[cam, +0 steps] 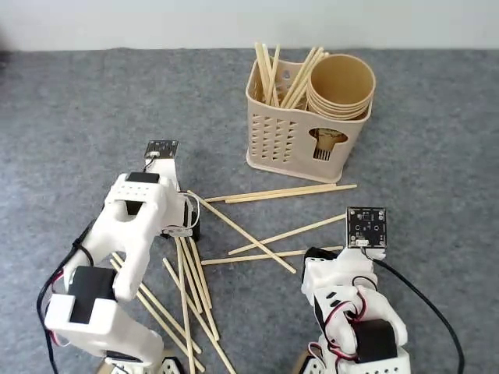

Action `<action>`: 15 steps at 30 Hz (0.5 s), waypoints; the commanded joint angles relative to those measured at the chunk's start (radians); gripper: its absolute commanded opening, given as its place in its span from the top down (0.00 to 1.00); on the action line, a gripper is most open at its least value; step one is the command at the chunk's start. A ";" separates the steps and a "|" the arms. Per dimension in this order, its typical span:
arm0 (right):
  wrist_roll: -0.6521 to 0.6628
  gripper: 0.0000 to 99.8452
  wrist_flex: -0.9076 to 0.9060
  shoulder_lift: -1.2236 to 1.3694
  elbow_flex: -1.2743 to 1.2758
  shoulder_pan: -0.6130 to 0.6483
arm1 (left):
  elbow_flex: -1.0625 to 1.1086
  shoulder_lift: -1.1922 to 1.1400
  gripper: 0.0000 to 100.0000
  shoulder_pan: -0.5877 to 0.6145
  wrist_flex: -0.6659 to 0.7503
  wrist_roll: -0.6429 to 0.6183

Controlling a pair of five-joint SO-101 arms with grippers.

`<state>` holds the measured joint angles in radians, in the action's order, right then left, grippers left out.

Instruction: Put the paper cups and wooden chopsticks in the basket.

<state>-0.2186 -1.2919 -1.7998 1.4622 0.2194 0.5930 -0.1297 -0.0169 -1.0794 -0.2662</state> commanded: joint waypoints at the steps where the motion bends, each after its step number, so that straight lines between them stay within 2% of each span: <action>1: -0.012 0.99 0.021 0.005 -0.005 -0.004 | 0.002 0.025 0.84 -0.002 0.046 -0.026; 5: -0.012 0.99 0.021 0.005 -0.005 -0.004 | 0.002 0.023 0.99 -0.005 0.046 -0.026; 11: -0.012 0.99 0.021 0.005 -0.005 -0.007 | 0.005 0.026 0.99 -0.035 0.043 -0.037; 15: -0.012 0.99 0.021 0.005 -0.005 -0.008 | -0.001 0.028 0.99 -0.091 0.041 -0.094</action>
<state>-0.2186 -1.2919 -1.7998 1.4622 0.2194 0.5961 -0.1235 -0.0614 -1.0426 -0.3245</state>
